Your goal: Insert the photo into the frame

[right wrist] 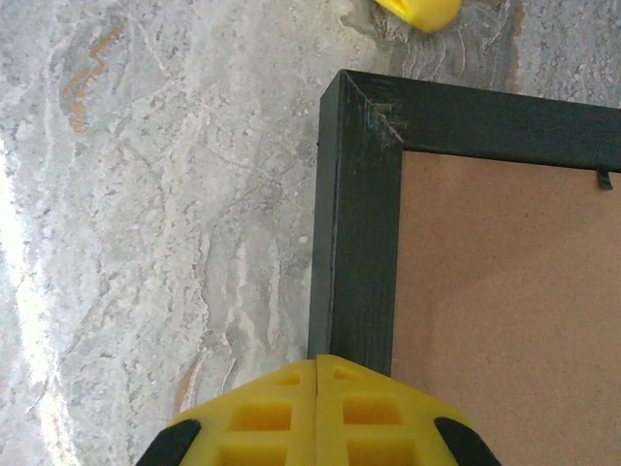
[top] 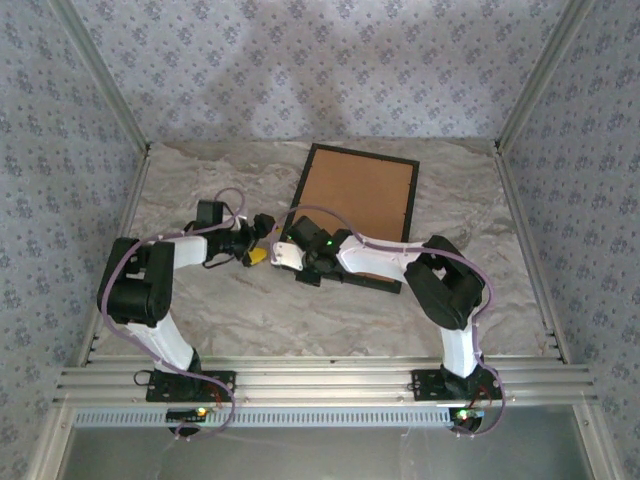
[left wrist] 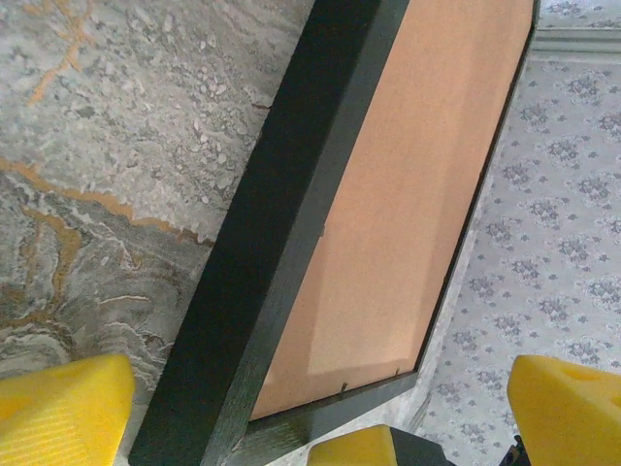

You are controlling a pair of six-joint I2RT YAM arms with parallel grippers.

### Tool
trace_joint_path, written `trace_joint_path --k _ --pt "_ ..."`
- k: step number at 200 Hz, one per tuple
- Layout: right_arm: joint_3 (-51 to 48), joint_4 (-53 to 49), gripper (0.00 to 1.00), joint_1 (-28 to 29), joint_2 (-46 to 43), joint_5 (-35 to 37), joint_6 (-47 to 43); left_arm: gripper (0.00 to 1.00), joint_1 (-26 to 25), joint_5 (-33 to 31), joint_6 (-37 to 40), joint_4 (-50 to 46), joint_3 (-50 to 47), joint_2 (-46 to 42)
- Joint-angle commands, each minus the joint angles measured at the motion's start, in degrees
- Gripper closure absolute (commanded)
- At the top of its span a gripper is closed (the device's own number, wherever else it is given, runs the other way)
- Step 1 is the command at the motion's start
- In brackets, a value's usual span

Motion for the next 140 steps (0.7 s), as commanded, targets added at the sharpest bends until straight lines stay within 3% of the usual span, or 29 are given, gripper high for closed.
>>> trace_joint_path --k 1,26,54,113,140 --pt "1.47 -2.33 1.00 -0.12 -0.38 -0.87 0.59 0.01 -0.28 1.37 0.11 0.51 0.81 0.68" --pt "1.82 -2.22 1.00 -0.27 -0.04 -1.00 1.05 0.01 0.16 1.14 0.48 -0.23 1.48 0.46" --pt "2.93 -0.93 0.71 -1.24 -0.44 -2.57 1.81 0.01 1.54 1.23 0.54 -0.34 2.16 0.20" --pt "4.48 4.05 0.46 -0.91 2.53 -0.49 0.91 0.01 4.33 0.78 1.50 -0.91 3.26 -1.52" --pt "6.82 4.71 0.27 -0.90 4.97 -1.27 -0.03 0.01 4.32 1.14 1.78 -0.55 3.37 -1.16"
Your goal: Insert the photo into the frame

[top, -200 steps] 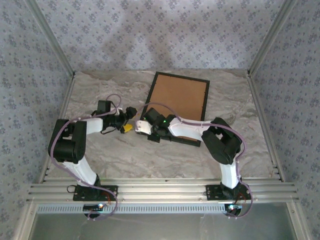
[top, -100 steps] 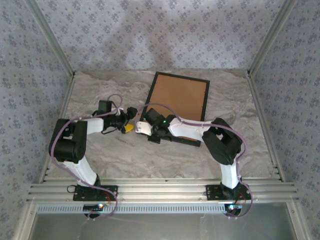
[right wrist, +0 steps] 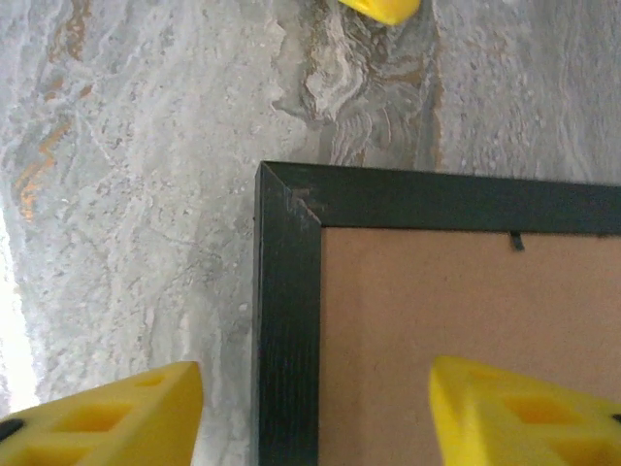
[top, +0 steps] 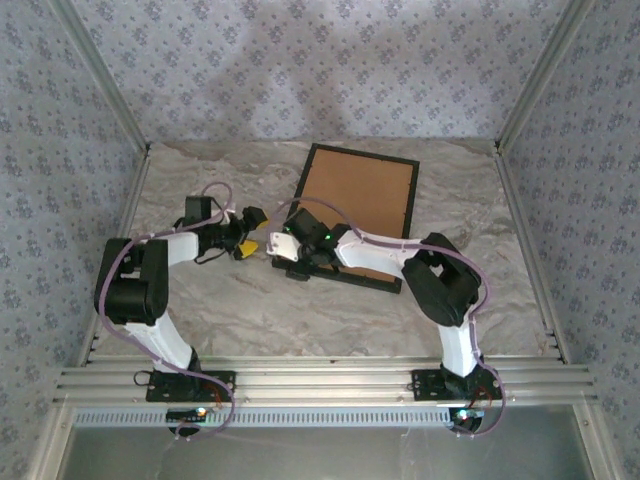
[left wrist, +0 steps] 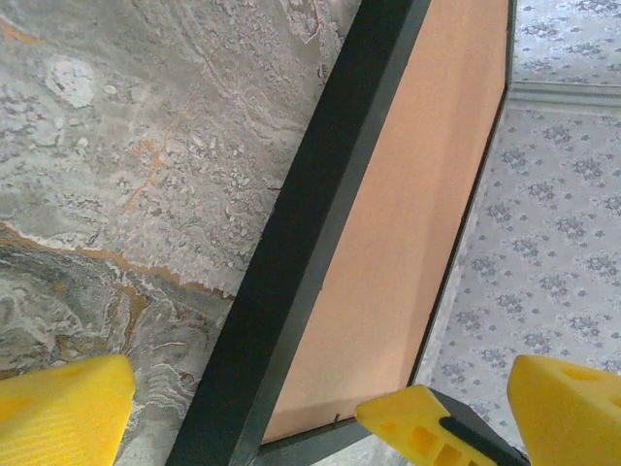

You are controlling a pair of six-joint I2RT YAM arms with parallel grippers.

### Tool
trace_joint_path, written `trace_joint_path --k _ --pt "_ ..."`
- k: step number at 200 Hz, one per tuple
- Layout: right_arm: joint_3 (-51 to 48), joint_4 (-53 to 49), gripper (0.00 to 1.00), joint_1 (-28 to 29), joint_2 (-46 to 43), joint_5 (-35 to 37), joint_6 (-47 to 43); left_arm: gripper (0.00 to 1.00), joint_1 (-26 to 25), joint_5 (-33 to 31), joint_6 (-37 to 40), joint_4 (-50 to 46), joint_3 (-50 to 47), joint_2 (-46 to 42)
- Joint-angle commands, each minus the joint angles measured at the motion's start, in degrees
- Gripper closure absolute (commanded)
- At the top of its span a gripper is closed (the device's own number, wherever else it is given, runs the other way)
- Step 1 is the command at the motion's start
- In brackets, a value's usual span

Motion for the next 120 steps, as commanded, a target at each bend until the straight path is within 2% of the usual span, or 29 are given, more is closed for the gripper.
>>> trace_joint_path --k 1,73,120 --pt "3.18 1.61 0.27 0.28 2.78 -0.35 -0.62 0.01 0.06 1.02 1.30 -0.12 1.60 -1.19" --pt "9.91 -0.01 0.24 -0.55 10.05 2.56 -1.11 0.01 0.25 3.16 -0.12 3.33 1.42 3.05" --pt "6.06 -3.15 0.25 -1.37 9.75 3.36 0.80 0.01 0.35 3.67 -0.45 3.86 1.52 3.55"
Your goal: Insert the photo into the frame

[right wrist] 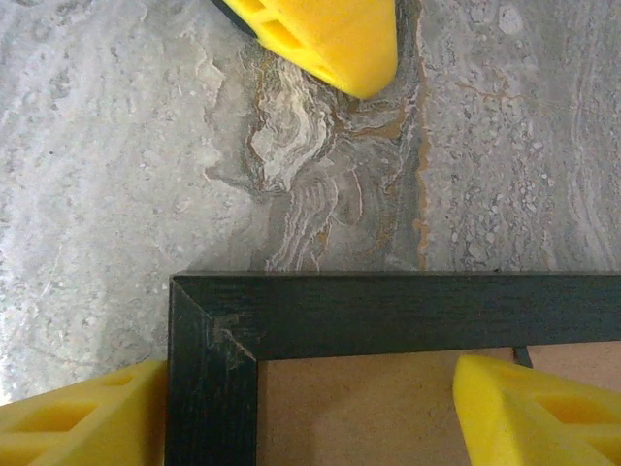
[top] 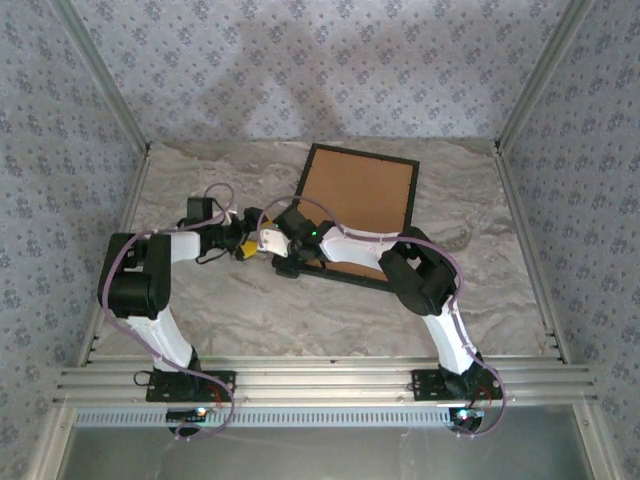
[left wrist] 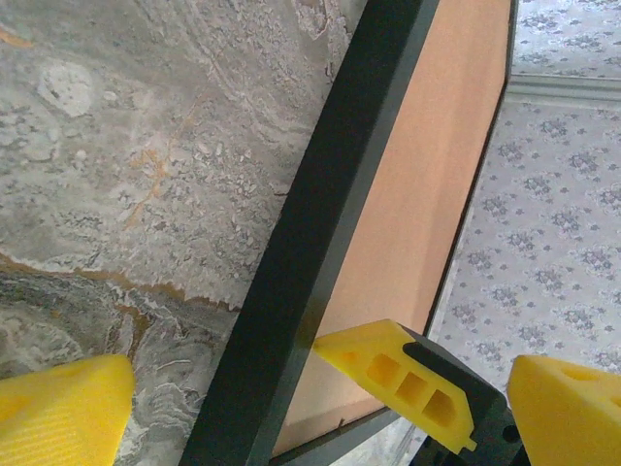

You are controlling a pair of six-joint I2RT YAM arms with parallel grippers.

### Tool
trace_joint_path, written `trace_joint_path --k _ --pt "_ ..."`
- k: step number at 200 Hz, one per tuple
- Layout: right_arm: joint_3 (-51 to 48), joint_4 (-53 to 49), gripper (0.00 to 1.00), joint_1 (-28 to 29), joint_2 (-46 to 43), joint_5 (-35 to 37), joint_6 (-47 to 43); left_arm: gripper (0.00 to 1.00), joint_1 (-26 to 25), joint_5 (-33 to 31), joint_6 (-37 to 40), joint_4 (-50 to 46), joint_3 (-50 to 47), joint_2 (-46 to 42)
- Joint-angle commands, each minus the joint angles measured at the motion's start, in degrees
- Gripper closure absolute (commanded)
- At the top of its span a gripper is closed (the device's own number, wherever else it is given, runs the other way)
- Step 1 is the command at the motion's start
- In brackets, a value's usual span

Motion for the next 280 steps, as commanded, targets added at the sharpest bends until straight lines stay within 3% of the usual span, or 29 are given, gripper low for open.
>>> trace_joint_path --k 1,43,104,154,198,232,280 --pt "-1.84 -4.34 0.25 -0.99 0.60 2.16 1.26 0.01 0.20 1.85 -0.15 1.24 1.25 0.64" --pt "-3.77 -6.30 0.33 -1.84 0.84 0.77 6.55 0.01 0.40 2.30 -0.47 0.87 1.61 0.54" --pt "-12.13 -3.47 0.32 -1.53 -5.19 2.86 8.74 0.01 0.41 2.39 -1.20 0.79 2.17 0.40" --pt "-19.76 -3.56 0.36 -0.33 -11.02 -5.74 8.53 0.01 0.26 2.30 -1.64 0.97 1.63 -0.24" --pt "-25.89 -0.74 0.29 0.51 -16.74 -6.14 8.71 0.01 -0.11 2.29 -2.50 1.67 1.45 -0.33" --pt "-24.08 -2.08 0.10 -3.73 -18.14 -7.34 3.10 0.01 -1.57 2.22 -3.00 1.82 1.28 -0.33" --pt "-23.46 -3.82 0.11 -3.29 -14.58 -4.17 -1.83 0.01 -6.53 2.13 -7.57 7.59 -0.96 -0.17"
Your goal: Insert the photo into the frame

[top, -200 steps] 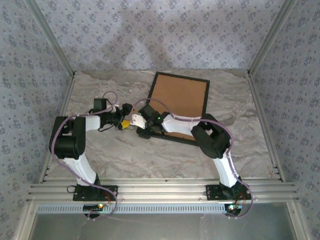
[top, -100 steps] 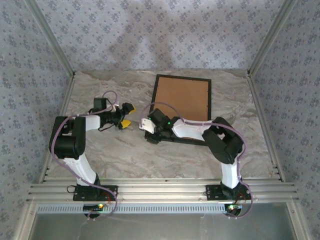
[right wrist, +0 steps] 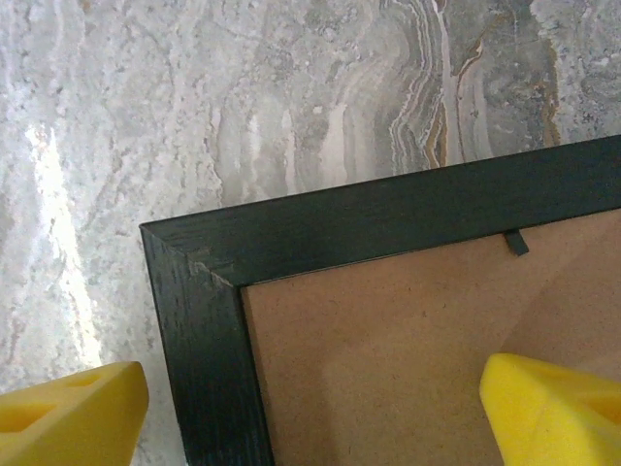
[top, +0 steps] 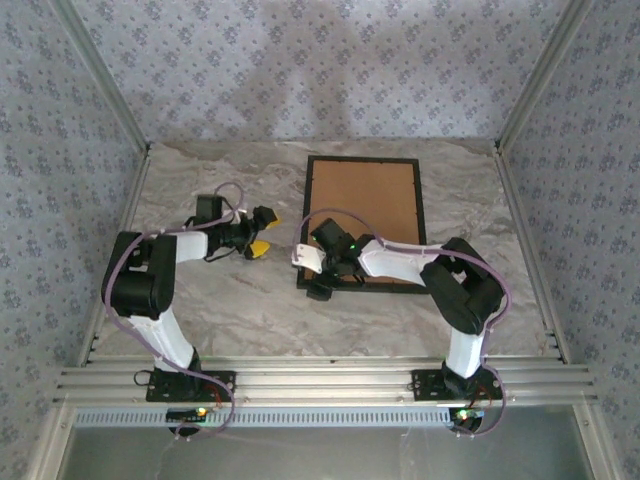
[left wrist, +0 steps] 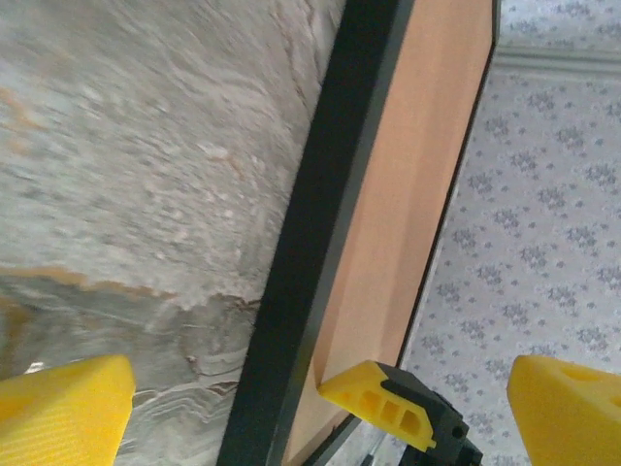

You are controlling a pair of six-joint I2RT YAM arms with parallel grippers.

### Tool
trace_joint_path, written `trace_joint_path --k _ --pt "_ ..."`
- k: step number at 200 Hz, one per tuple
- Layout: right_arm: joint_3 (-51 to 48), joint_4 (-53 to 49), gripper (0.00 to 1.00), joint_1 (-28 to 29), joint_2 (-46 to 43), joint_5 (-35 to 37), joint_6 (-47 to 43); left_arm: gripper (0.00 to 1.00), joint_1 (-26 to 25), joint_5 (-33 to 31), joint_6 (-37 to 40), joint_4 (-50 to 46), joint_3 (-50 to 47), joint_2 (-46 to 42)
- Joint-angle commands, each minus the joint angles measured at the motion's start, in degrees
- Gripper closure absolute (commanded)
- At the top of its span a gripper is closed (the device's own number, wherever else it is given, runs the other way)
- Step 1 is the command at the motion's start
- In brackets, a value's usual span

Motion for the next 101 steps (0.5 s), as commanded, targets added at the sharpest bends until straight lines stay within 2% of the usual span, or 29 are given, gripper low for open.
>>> trace_joint_path --k 1,32,48,72,94,101 --pt "0.10 -5.37 0.11 0.43 3.11 3.24 -2.97 0.01 -2.11 1.14 -3.16 5.00 -1.50 -0.29" --pt "2.76 -6.70 0.18 3.27 8.42 8.79 -3.99 0.01 -4.02 1.37 -4.23 5.80 -1.52 0.42" --pt "4.25 -7.86 0.29 4.38 10.47 11.72 -3.77 0.01 -4.22 1.70 -4.41 5.91 -1.48 0.68" --pt "4.61 -8.45 0.63 5.82 11.22 14.98 -3.88 0.01 -4.21 2.77 -4.58 5.91 -1.48 1.51" --pt "5.24 -8.85 0.80 6.85 11.40 17.26 -5.07 0.01 -4.27 3.43 -4.49 5.52 -2.24 1.58" --pt "5.23 -8.70 0.95 7.12 11.31 17.92 -5.34 0.01 -4.23 3.56 -4.35 5.28 -2.59 1.28"
